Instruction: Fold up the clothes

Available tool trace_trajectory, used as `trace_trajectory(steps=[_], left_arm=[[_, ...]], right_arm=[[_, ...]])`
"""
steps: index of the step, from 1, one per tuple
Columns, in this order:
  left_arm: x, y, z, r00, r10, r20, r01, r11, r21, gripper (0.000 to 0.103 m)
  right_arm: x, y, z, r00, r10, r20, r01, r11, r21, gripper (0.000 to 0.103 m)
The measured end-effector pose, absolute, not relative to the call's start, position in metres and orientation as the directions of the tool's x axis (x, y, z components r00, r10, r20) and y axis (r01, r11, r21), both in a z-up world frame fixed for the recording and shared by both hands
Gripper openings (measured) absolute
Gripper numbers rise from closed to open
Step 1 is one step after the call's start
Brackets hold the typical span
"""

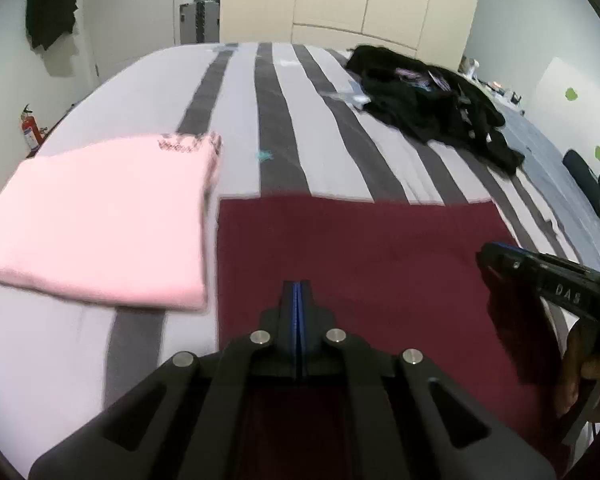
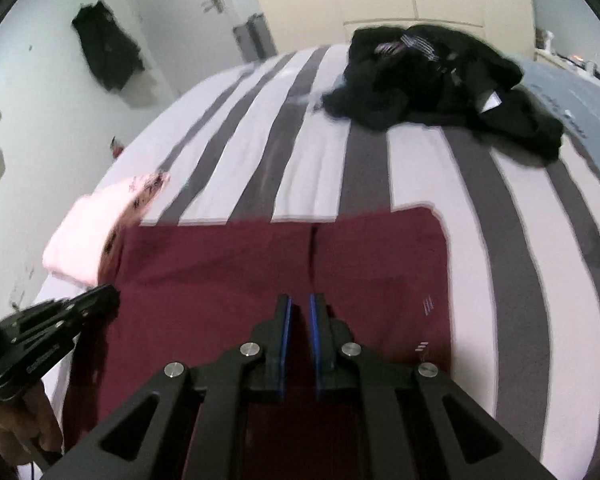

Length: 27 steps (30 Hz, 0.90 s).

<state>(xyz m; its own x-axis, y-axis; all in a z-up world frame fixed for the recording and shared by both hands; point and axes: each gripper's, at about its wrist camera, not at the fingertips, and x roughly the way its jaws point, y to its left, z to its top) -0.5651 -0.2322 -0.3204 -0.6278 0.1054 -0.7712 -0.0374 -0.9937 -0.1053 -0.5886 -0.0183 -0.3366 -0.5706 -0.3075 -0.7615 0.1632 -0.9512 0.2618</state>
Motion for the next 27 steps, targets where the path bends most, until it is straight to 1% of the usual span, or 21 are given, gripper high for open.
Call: trace_trajectory(steps=[4,8,10,13,14,15,16,17,18,19,20,21,22,24,25,27], left_arm=[[-0.592,-0.251,-0.332,-0.6,0.067,-0.797,0.033,-0.994,-0.109,0.002],[-0.605,-0.255,-0.347,-0.575,0.061,-0.816,0.025,-0.995,-0.092,0.002],[-0.606,-0.254,-0.345,-0.574,0.056,-0.817,0.013,-0.997,-0.078,0.002],[-0.599,-0.261,-0.332,-0.597,0.064,-0.799,0.038,-0.993,-0.107,0.002],[-0.592,-0.263,-0.326,-0.611,0.06,-0.789,0.045,-0.993,-0.111,0.007],[-0.583,-0.266,-0.319,-0.627,0.057,-0.777,0.054,-0.992,-0.116,0.008],[-0.576,-0.267,-0.312,-0.639,0.063,-0.766,0.055,-0.99,-0.128,0.008],[-0.565,-0.269,-0.306,-0.649,0.073,-0.757,0.051,-0.989,-0.139,0.009],[-0.551,-0.272,-0.299,-0.659,0.08,-0.748,0.045,-0.988,-0.146,0.01],[-0.538,-0.276,-0.294,-0.663,0.09,-0.743,0.04,-0.987,-0.155,0.011],[-0.523,-0.28,-0.291,-0.66,0.102,-0.744,0.041,-0.984,-0.171,0.014],[-0.507,-0.284,-0.288,-0.655,0.117,-0.747,0.046,-0.98,-0.193,0.02],[-0.49,-0.287,-0.285,-0.65,0.131,-0.749,0.051,-0.975,-0.215,0.024],[-0.461,-0.288,-0.285,-0.628,0.154,-0.763,0.068,-0.966,-0.25,0.048],[-0.444,-0.289,-0.284,-0.618,0.158,-0.77,0.074,-0.964,-0.257,0.05],[-0.404,-0.289,-0.282,-0.595,0.158,-0.788,0.075,-0.965,-0.25,0.05]], right_arm=[[-0.614,0.0,-0.34,-0.58,-0.255,-0.774,0.088,-0.964,0.251,0.009],[-0.63,0.01,-0.348,-0.565,-0.227,-0.793,0.064,-0.97,0.233,0.008],[-0.636,0.013,-0.352,-0.553,-0.228,-0.802,0.063,-0.971,0.232,0.008],[-0.635,0.015,-0.34,-0.569,-0.224,-0.791,0.067,-0.972,0.227,0.009],[-0.63,0.021,-0.33,-0.596,-0.226,-0.771,0.056,-0.969,0.241,0.009],[-0.623,0.025,-0.323,-0.613,-0.228,-0.757,0.048,-0.967,0.252,0.013],[-0.617,0.028,-0.318,-0.62,-0.218,-0.754,0.039,-0.968,0.248,0.021],[-0.603,0.032,-0.311,-0.635,-0.212,-0.743,0.033,-0.968,0.247,0.04],[-0.588,0.036,-0.304,-0.65,-0.205,-0.732,0.027,-0.969,0.247,0.048],[-0.577,0.037,-0.301,-0.658,-0.21,-0.723,0.033,-0.967,0.251,0.048],[-0.557,0.038,-0.297,-0.656,-0.206,-0.726,0.046,-0.971,0.234,0.047],[-0.543,0.038,-0.295,-0.651,-0.203,-0.731,0.057,-0.974,0.221,0.047],[-0.529,0.037,-0.293,-0.646,-0.207,-0.735,0.064,-0.974,0.217,0.047],[-0.492,0.039,-0.294,-0.616,-0.227,-0.754,0.069,-0.969,0.235,0.047],[-0.474,0.04,-0.297,-0.589,-0.24,-0.771,0.064,-0.966,0.252,0.047],[-0.439,0.041,-0.303,-0.542,-0.263,-0.798,0.055,-0.959,0.279,0.047]])
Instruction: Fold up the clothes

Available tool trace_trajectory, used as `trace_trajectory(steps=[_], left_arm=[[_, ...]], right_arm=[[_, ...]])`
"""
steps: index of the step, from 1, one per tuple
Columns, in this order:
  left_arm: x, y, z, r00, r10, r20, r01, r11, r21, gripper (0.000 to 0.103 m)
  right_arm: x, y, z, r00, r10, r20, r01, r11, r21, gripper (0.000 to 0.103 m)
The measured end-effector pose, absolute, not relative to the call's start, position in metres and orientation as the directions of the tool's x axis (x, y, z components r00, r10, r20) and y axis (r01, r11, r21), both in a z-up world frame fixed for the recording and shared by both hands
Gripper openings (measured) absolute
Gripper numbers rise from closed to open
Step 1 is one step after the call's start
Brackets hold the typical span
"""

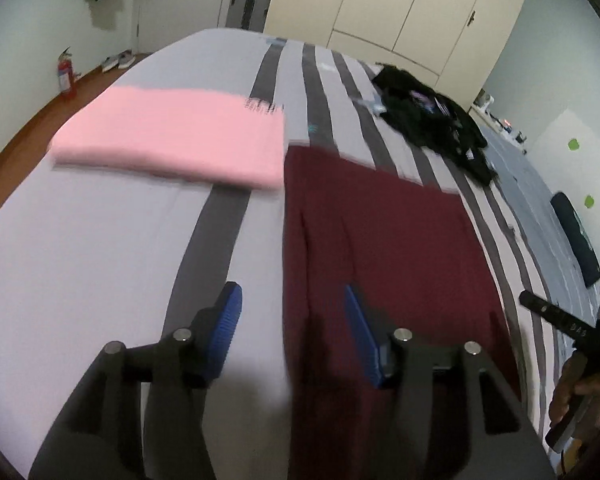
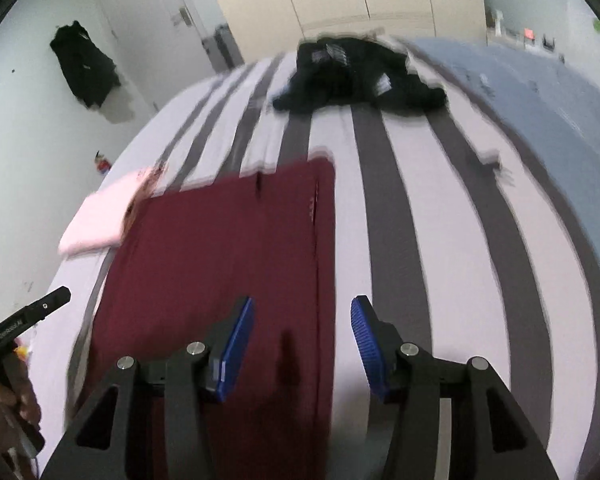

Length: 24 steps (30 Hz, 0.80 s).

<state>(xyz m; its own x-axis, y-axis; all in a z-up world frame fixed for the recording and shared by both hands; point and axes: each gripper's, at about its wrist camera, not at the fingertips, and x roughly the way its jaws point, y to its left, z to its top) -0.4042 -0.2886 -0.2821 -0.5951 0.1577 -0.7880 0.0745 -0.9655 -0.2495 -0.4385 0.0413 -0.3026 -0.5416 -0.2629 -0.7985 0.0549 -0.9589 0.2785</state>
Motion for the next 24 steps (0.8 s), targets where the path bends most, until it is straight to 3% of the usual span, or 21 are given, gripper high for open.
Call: trace_trajectory(steps=[4,9,24], left_arm=[[-0.352,-0.283,-0.288,-0.535,0.157,-0.83,0.072,-0.971,-0.23,0.051],[-0.314,-0.283,-0.306,-0.485,0.232,-0.843,0.087,-0.946,-0.311,0.051],[-0.312,-0.266,-0.332,-0.485,0.222,-0.846,0.067,-0.955,-0.289,0.051]], right_arm=[[-0.38,0.043,-0.319,-0.446,-0.293,-0.846,0.032,-0.949,0.313,0.047],[-0.329,0.053,-0.337,-0.398,-0.314,-0.862,-0.021,-0.936,0.352,0.047],[-0.305,0.049,-0.346,-0.439,-0.396,-0.806,0.023,-0.902,0.431,0.048]])
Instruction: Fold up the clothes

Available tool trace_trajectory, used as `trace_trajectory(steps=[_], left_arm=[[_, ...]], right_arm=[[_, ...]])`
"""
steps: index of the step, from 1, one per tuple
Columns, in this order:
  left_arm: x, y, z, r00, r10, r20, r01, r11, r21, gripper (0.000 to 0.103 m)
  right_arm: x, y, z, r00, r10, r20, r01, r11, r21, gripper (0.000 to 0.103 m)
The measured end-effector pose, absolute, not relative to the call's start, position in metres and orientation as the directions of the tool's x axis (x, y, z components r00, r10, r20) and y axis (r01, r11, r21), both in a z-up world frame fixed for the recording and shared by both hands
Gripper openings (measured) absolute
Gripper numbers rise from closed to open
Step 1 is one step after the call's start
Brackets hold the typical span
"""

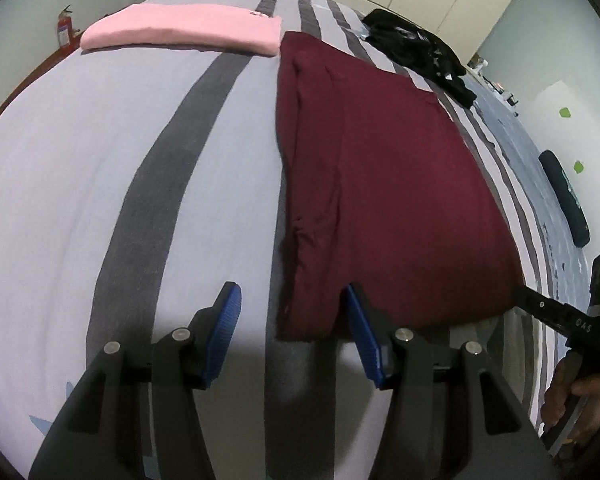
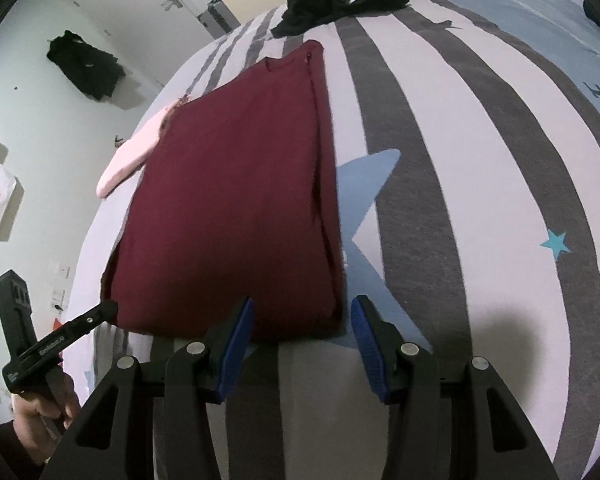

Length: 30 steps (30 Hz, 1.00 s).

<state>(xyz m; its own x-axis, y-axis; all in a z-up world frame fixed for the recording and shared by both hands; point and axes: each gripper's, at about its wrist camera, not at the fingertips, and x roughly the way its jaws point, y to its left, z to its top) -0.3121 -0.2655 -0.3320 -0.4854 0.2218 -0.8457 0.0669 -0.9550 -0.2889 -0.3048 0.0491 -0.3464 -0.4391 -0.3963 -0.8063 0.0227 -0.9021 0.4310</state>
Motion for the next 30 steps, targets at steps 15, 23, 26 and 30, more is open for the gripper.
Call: trace_trajectory(steps=[15,23,26,30], left_arm=[[-0.31,-0.246,-0.342,-0.49,0.208,-0.847,0.034,-0.966,-0.257,0.023],[-0.304,-0.248,-0.327,-0.494,0.208,-0.844,0.031,-0.966,-0.256,0.011],[-0.292,-0.25,-0.308,-0.499,0.222,-0.838,-0.006,-0.967,-0.253,0.01],[-0.252,-0.247,-0.297,-0.447,0.227,-0.865,-0.033,-0.971,-0.237,0.01]], right_arm=[[-0.317,0.038,-0.359,-0.428,-0.394,-0.813,0.049,-0.909,0.414,0.028],[-0.319,0.033,-0.351,-0.418,-0.364,-0.833,0.099,-0.929,0.356,0.011],[-0.309,0.038,-0.335,-0.431,-0.376,-0.82,0.101,-0.923,0.371,0.01],[-0.279,0.044,-0.32,-0.404,-0.393,-0.826,0.098,-0.916,0.388,0.01]])
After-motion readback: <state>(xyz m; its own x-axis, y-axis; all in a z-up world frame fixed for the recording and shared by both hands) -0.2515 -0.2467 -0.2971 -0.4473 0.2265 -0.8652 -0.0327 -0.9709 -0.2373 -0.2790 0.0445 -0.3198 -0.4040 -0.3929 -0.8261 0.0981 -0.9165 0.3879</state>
